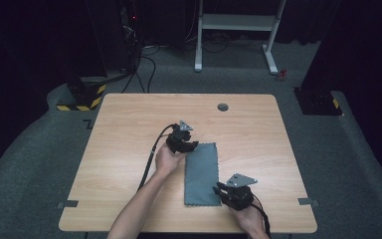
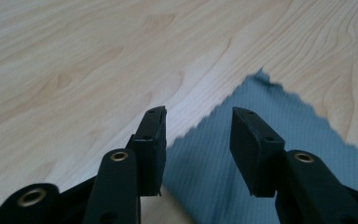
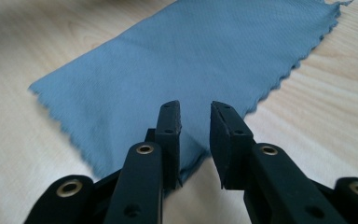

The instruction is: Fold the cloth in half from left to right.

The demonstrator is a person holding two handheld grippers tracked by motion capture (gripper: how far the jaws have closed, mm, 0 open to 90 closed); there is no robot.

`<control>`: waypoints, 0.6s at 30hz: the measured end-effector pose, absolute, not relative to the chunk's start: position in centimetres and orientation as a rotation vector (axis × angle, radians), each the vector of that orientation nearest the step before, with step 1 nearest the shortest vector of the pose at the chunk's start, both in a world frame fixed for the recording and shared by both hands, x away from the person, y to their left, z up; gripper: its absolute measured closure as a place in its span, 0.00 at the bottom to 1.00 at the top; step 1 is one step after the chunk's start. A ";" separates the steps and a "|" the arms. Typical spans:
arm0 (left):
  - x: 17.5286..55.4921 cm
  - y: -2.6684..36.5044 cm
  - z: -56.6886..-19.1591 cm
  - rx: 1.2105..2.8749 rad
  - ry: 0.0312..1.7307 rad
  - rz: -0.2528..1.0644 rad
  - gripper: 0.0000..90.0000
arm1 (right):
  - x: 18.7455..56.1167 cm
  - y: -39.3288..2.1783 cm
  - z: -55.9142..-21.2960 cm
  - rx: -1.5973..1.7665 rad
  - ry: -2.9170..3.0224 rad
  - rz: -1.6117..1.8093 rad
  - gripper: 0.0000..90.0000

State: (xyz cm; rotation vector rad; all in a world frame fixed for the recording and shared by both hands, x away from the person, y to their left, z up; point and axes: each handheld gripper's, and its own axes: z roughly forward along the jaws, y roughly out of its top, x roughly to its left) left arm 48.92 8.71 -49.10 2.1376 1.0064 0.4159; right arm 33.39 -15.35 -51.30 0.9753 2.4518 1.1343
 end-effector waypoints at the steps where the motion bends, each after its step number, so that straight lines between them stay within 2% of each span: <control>1: 48.6 9.0 -49.3 2.138 1.006 0.426 0.61 | 33.8 -15.2 -51.3 0.974 2.454 1.136 0.81; 8: 47.7 9.9 -50.0 2.158 1.014 0.435 0.60 | 35.4 -14.0 -51.2 0.942 2.482 1.122 0.80; 18: 49.8 10.2 -51.5 2.178 1.059 0.519 0.66 | 35.4 -12.4 -51.9 0.856 2.551 1.067 0.78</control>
